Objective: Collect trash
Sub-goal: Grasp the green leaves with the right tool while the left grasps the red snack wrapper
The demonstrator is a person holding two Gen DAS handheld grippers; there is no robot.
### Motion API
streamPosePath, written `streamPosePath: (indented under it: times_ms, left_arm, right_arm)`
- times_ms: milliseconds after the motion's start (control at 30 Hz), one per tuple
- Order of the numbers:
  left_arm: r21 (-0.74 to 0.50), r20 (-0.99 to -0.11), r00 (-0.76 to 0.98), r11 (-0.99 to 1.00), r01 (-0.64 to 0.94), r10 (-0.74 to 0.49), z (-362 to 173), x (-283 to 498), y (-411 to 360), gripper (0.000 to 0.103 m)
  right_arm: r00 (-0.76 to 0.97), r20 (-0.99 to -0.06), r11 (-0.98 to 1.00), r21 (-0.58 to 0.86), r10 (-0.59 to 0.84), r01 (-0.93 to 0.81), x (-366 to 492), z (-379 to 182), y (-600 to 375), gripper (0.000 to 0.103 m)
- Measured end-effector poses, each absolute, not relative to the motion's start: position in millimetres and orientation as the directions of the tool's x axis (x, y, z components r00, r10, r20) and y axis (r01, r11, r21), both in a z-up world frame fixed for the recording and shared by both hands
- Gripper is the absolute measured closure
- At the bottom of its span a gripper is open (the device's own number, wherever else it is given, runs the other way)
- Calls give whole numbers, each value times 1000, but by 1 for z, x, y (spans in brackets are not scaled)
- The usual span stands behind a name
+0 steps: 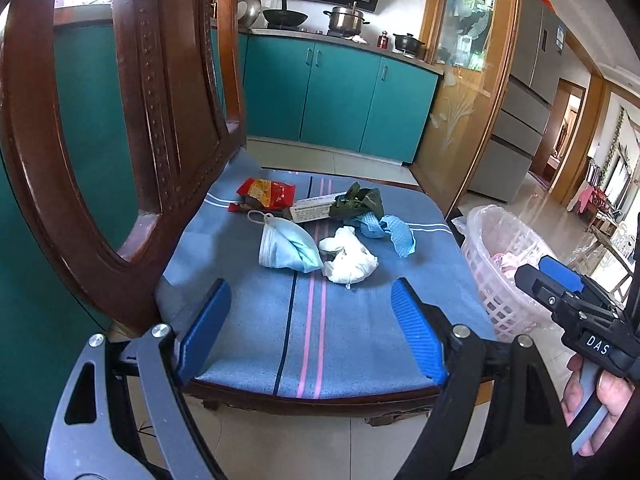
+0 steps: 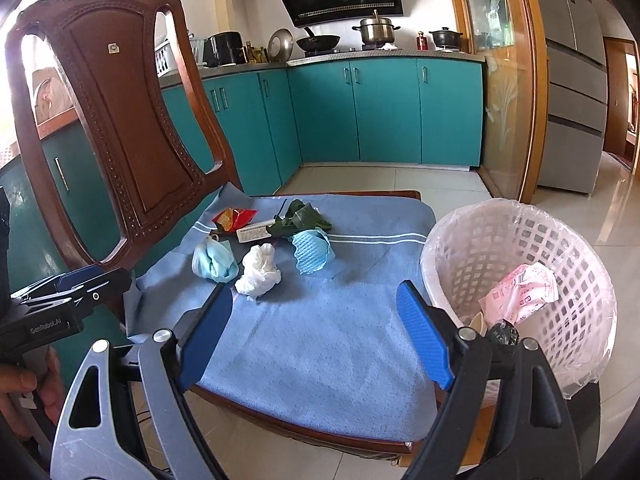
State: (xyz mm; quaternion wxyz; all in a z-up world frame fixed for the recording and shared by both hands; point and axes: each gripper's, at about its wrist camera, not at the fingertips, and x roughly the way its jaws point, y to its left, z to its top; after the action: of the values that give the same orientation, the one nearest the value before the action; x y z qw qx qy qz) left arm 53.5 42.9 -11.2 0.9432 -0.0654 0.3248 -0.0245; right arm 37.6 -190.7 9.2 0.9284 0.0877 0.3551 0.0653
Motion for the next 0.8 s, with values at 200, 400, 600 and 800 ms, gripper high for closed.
streamPosePath:
  times_ms: [200, 400, 600, 800]
  left_arm:
    - [-131, -616, 783, 991, 6, -86, -13, 56, 40, 20]
    - [-120, -626, 776, 993, 4, -79, -17, 60, 38, 20]
    - [-116, -641, 766, 993, -32, -50, -18, 84, 49, 20]
    - [-144, -665, 744, 988, -52, -57, -15, 136, 60, 24]
  right_arm:
    - [736, -650, 975, 216, 189, -59, 37, 9, -192, 21]
    - [732, -653, 974, 216, 191, -62, 38, 8, -192, 21]
    - [726, -658, 972, 226, 200, -63, 51, 4, -193, 21]
    - [705, -662, 955, 290, 253, -70, 98, -4, -196, 21]
